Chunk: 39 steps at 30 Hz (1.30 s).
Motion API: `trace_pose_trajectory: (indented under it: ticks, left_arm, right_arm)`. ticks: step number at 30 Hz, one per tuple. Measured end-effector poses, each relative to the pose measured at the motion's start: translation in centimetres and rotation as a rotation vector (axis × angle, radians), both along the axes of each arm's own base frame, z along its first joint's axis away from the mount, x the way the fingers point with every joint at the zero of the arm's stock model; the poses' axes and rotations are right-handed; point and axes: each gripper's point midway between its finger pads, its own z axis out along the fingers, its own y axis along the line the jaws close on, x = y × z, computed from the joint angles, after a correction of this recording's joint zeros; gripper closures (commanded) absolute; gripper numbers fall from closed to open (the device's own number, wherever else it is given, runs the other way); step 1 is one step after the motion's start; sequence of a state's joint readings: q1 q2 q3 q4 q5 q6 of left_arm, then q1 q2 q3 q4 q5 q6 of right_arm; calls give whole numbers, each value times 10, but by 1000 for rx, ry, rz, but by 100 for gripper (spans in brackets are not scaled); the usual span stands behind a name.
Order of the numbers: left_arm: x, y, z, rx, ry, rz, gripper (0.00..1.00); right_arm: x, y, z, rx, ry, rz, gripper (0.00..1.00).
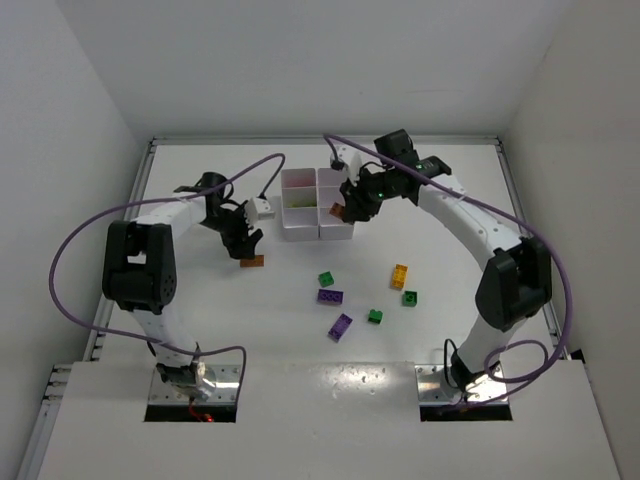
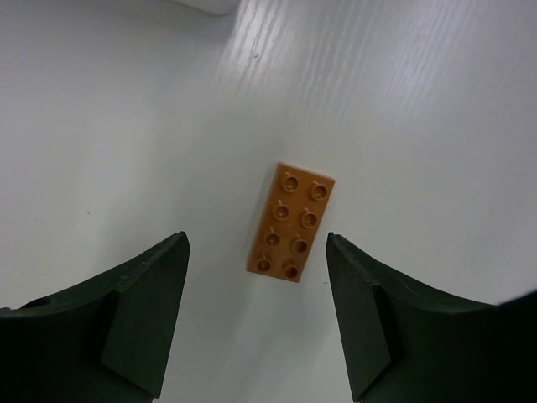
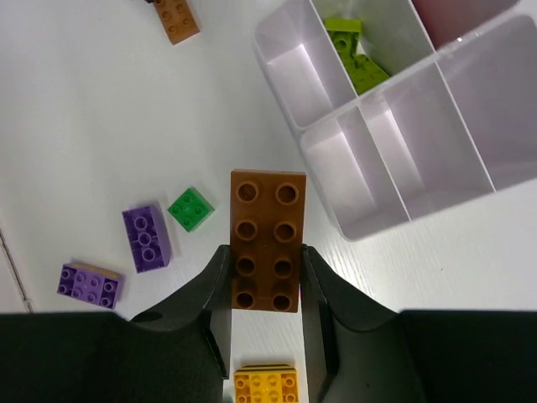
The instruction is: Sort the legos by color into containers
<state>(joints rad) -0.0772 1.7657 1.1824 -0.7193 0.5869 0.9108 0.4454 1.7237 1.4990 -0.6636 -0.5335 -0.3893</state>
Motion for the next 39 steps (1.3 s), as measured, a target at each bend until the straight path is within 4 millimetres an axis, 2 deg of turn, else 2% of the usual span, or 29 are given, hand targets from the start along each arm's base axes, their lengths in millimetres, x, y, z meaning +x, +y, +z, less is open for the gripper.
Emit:
trace_pose_trajectory:
  ticks: [2, 6, 17, 20, 29, 34, 38, 39]
  left_arm:
    - [6, 3, -9, 31, -18, -25, 28]
    - [5, 3, -20, 68, -34, -82, 28]
    - [-21, -18, -41, 99, -21, -225, 30]
    - [-19, -23, -43, 122, -55, -247, 33]
    - [-19, -23, -45, 170, -86, -217, 42]
    - [-7, -24, -44, 159, -55, -218, 43]
    - [-1, -23, -43, 132, -41, -213, 53]
    - [0, -23, -43, 129, -44, -213, 59]
  right_arm:
    - [4, -9, 0, 4, 13, -27, 97]
    - [10, -22, 0, 13, 32, -65, 97]
    - [23, -45, -1, 15, 41, -130, 97]
    - [24, -48, -1, 16, 42, -139, 97]
    - [32, -48, 2, 26, 42, -144, 97]
    - [41, -45, 3, 38, 49, -140, 97]
    - [49, -41, 4, 43, 57, -137, 97]
    - [51, -40, 4, 44, 59, -136, 97]
